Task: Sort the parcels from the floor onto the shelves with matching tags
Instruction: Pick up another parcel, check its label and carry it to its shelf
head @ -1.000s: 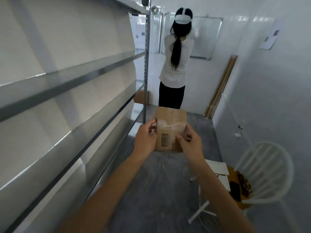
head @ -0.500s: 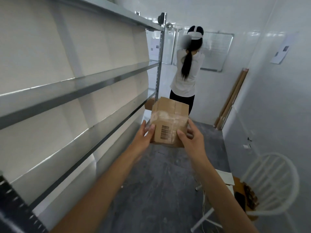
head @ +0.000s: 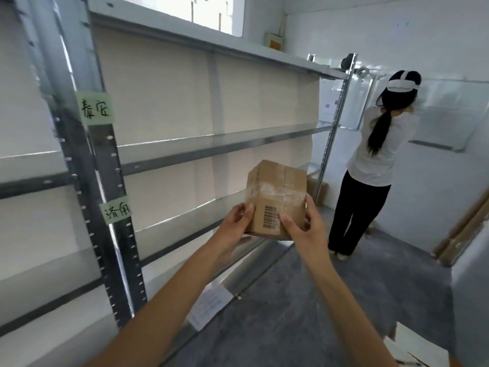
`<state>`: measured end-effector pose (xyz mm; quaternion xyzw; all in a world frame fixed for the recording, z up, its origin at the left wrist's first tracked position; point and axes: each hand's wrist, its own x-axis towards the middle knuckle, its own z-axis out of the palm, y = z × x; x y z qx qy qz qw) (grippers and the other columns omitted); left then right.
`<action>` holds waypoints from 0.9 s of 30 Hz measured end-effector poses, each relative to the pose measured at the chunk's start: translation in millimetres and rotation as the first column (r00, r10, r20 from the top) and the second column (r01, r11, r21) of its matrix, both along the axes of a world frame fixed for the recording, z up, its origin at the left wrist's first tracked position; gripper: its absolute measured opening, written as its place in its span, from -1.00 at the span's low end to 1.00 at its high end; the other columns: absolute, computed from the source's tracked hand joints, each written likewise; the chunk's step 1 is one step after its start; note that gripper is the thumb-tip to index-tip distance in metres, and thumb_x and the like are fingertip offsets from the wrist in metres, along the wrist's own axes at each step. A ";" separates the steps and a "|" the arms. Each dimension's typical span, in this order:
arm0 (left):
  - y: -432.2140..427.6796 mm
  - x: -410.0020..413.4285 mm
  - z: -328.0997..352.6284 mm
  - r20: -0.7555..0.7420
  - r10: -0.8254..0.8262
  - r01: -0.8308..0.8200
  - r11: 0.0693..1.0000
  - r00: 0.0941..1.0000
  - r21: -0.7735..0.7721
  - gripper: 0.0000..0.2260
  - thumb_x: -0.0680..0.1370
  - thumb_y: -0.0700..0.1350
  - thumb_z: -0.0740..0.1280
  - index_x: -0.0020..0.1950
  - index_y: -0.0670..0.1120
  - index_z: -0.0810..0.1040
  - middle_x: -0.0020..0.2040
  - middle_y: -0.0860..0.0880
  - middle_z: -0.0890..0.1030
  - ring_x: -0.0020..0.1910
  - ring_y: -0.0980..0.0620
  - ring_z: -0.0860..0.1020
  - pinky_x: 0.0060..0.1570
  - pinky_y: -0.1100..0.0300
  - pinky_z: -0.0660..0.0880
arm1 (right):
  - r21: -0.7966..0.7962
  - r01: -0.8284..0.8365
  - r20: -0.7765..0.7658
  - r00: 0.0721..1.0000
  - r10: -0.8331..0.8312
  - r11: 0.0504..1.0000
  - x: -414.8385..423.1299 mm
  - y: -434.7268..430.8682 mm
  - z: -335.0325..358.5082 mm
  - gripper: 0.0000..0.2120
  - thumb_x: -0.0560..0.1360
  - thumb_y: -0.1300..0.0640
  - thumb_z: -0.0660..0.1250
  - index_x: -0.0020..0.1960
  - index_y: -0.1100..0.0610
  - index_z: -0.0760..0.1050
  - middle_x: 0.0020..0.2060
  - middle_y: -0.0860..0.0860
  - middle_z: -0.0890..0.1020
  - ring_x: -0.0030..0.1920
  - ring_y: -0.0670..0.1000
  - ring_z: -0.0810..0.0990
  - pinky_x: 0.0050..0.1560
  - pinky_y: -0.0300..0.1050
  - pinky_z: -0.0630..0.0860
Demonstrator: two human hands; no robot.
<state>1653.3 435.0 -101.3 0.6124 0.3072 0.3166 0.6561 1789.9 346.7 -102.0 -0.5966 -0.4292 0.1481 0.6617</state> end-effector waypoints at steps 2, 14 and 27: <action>-5.1 -19.4 1.9 -0.013 0.058 -0.058 0.998 0.998 -0.004 -0.33 0.36 0.28 0.22 0.40 0.01 0.28 0.24 -0.05 0.55 0.17 -0.01 0.54 0.17 0.00 0.50 | -0.022 -0.056 -0.034 0.998 0.055 0.998 -12.9 3.0 -0.3 -0.38 0.43 0.03 0.41 0.40 -0.20 0.23 0.15 -0.14 0.49 0.11 -0.11 0.52 -0.03 -0.24 0.58; -45.9 -134.1 15.4 0.003 0.313 -0.312 0.948 0.950 0.059 -0.56 0.54 0.08 0.20 0.38 -0.03 0.28 0.24 -0.12 0.54 0.12 -0.04 0.58 0.10 0.07 0.57 | -0.042 -0.292 -0.038 0.956 0.291 0.955 -107.5 3.8 18.3 -0.35 0.40 0.03 0.44 0.39 -0.15 0.21 0.18 -0.07 0.45 0.08 -0.06 0.49 -0.11 -0.28 0.55; -129.4 -290.0 20.4 0.030 0.498 -0.498 0.862 0.867 0.097 -0.53 0.52 0.12 0.20 0.38 0.00 0.28 0.15 -0.01 0.56 0.09 0.09 0.57 0.08 0.18 0.54 | 0.000 -0.522 -0.073 0.851 0.521 0.853 -257.8 -49.3 29.9 -0.32 0.38 0.04 0.46 0.40 -0.11 0.22 0.22 0.00 0.47 0.14 0.03 0.52 0.06 0.05 0.60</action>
